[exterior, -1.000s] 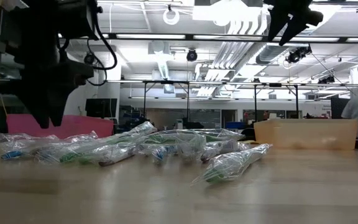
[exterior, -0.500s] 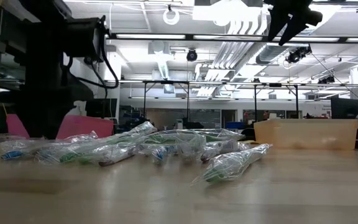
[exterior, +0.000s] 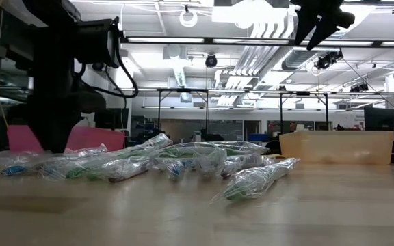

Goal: Pick & Place Toothbrushes
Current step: Put the purple toothbrush into the yellow bin

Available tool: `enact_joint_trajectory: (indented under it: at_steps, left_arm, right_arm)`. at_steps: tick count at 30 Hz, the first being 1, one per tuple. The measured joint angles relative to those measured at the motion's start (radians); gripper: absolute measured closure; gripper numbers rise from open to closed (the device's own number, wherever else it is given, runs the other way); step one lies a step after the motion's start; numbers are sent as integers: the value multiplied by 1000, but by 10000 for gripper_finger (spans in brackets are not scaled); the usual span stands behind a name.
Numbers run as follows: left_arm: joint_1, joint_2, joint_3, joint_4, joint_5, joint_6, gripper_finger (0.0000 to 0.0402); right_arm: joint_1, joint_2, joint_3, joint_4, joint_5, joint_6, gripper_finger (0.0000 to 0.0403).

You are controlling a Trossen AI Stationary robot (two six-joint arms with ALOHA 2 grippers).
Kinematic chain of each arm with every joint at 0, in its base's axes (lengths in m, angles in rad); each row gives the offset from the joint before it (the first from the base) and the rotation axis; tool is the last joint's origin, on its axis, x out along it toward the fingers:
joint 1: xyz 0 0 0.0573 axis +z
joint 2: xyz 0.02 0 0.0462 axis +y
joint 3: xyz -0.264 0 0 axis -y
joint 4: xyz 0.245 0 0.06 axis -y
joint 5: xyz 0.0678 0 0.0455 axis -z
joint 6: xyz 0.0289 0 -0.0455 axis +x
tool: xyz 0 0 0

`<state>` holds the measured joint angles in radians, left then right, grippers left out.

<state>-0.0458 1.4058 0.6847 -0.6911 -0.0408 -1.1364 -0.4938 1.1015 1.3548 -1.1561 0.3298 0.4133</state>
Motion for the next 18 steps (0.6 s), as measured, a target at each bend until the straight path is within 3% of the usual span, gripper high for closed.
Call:
enact_joint_trajectory:
  at_steps: [5, 12, 18]
  left_arm:
    - [0, -32, 12, -13, -6, 34, 378]
    - [1, -106, 109, -28, -99, 99, 393]
    - [-19, -156, 296, -273, -101, 152, 393]
  right_arm:
    - [0, 0, 0, 0, 0, 0, 160]
    - [0, 0, 0, 0, 0, 0, 160]
    - [0, 0, 0, -43, 0, 0, 160]
